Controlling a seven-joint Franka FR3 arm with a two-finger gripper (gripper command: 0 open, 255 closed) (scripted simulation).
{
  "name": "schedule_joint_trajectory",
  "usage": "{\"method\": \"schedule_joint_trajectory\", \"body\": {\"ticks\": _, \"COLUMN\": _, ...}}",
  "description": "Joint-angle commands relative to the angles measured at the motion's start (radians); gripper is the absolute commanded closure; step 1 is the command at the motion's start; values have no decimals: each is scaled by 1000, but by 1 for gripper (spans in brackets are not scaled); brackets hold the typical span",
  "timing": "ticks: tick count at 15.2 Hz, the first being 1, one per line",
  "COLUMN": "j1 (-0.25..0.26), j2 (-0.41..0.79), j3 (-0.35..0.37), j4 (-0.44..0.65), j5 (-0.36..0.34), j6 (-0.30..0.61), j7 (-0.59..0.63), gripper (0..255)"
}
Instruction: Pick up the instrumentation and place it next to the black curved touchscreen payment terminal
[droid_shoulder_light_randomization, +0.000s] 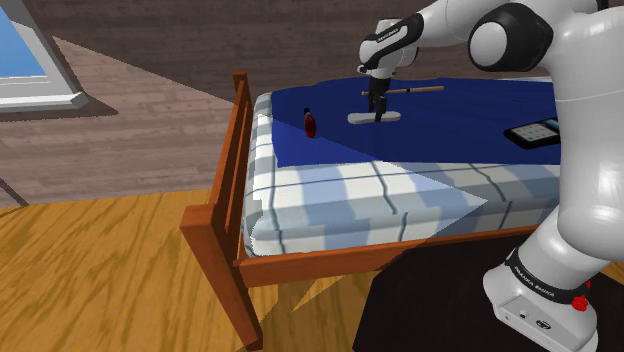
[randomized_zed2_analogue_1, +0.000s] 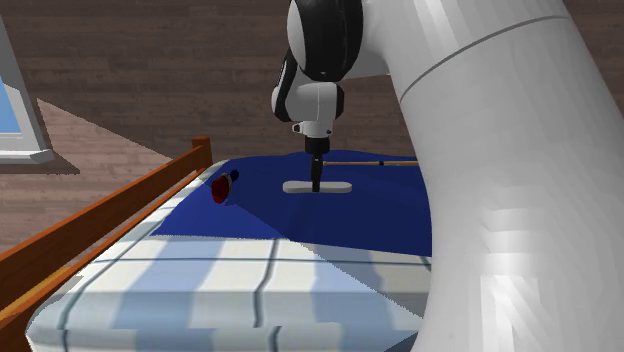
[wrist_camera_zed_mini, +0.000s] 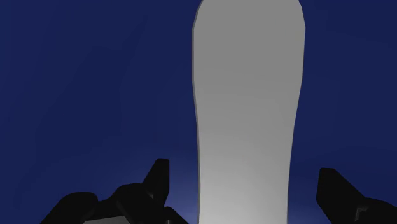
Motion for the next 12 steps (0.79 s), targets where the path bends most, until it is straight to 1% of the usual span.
{"method": "schedule_joint_trajectory", "body": {"ticks": 1, "j1": 0, "j2": 0, "j3": 0, "j4": 0, "j5": 0, "j6": 0, "j7": 0, "gripper": 255}}
{"method": "schedule_joint_trajectory", "body": {"ticks": 10, "j1": 0, "j2": 0, "j3": 0, "j4": 0, "j5": 0, "j6": 0, "j7": 0, "gripper": 255}}
{"method": "schedule_joint_trajectory", "body": {"ticks": 12, "j1": 1, "j2": -11, "j3": -3, "j4": 10, "j5": -4, "j6": -21, "j7": 3, "gripper": 255}}
